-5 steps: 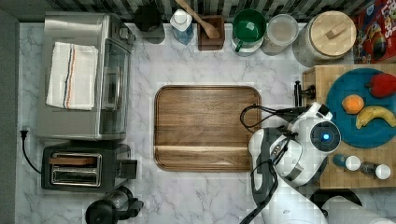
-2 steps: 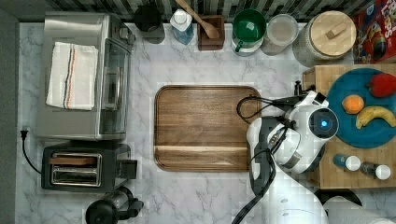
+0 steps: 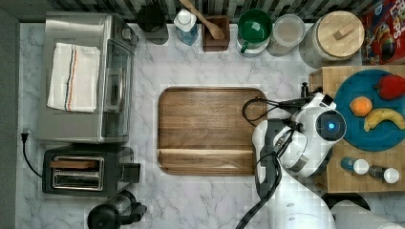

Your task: Close the drawer.

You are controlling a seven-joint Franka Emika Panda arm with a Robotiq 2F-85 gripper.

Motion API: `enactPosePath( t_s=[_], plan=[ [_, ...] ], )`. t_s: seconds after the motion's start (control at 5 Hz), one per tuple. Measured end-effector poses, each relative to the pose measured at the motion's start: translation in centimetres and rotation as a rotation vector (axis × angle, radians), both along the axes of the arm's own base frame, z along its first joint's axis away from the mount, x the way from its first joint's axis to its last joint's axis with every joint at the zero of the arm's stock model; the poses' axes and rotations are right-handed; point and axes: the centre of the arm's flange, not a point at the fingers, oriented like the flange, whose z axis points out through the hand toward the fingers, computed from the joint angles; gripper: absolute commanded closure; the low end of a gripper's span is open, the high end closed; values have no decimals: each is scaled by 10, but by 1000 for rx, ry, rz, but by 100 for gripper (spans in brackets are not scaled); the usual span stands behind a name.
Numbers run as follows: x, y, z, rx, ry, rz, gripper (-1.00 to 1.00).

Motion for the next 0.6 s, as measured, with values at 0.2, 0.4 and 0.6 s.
enactPosePath(
  t_s=[0.2,0.4,0.6],
  plan=[
    [1,1,0,5,-3,-6,33],
    [1,-2,1,3,-4,-9,33],
    [1,-1,1,7,-6,-8,33]
  ],
)
